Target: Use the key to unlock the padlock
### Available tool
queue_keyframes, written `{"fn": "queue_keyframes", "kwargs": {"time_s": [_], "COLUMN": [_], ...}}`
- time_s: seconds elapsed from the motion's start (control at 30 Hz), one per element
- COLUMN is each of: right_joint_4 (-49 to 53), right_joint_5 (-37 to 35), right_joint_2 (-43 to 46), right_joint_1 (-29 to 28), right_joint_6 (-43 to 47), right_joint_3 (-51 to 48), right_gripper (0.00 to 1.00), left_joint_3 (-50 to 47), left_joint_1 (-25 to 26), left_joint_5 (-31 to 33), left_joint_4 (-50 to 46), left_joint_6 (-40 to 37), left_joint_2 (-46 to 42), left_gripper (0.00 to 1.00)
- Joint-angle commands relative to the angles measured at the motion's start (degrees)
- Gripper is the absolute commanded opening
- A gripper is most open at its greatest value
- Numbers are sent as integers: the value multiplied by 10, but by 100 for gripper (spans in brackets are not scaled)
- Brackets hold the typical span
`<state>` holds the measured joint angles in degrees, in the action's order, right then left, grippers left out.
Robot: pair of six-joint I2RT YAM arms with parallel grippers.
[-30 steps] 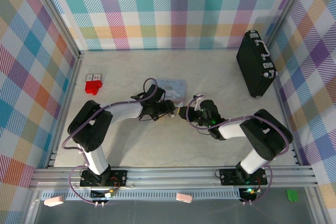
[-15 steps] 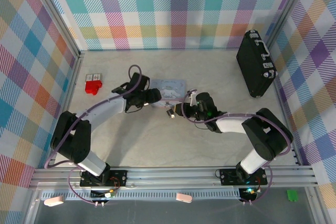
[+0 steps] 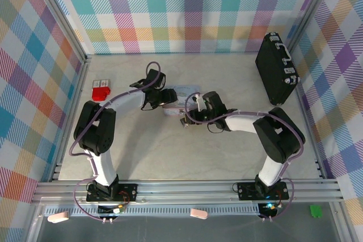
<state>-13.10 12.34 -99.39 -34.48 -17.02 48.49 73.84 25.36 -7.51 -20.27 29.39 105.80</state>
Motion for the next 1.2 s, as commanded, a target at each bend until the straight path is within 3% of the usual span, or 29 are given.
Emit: {"fn": "queue_keyframes", "kwargs": {"time_s": [0.0, 0.2, 0.37, 0.5, 0.87, 1.17], "right_joint_4": [20, -24, -135, -213, -200, -188], "right_joint_5": [26, 68, 132, 140, 113, 98], "right_joint_2": [-14, -26, -44, -66, -96, -93], "right_joint_1": [29, 42, 41, 33, 7, -1], "right_joint_6": [32, 15, -67, -122, -107, -97], "right_joint_3": [31, 16, -30, -58, -48, -45], "right_gripper": [45, 43, 42, 41, 38, 23], "left_joint_3": [7, -21, -43, -41, -49, -56], "left_joint_1": [28, 35, 32, 28, 22, 22], "left_joint_5": [3, 38, 50, 50, 44, 43], "left_joint_4": [-45, -77, -67, -67, -54, -49], "left_joint_6": [24, 109, 122, 122, 126, 133], "left_joint_2": [22, 26, 15, 14, 9, 7], "left_gripper": [69, 66, 66, 65, 65, 65]}}
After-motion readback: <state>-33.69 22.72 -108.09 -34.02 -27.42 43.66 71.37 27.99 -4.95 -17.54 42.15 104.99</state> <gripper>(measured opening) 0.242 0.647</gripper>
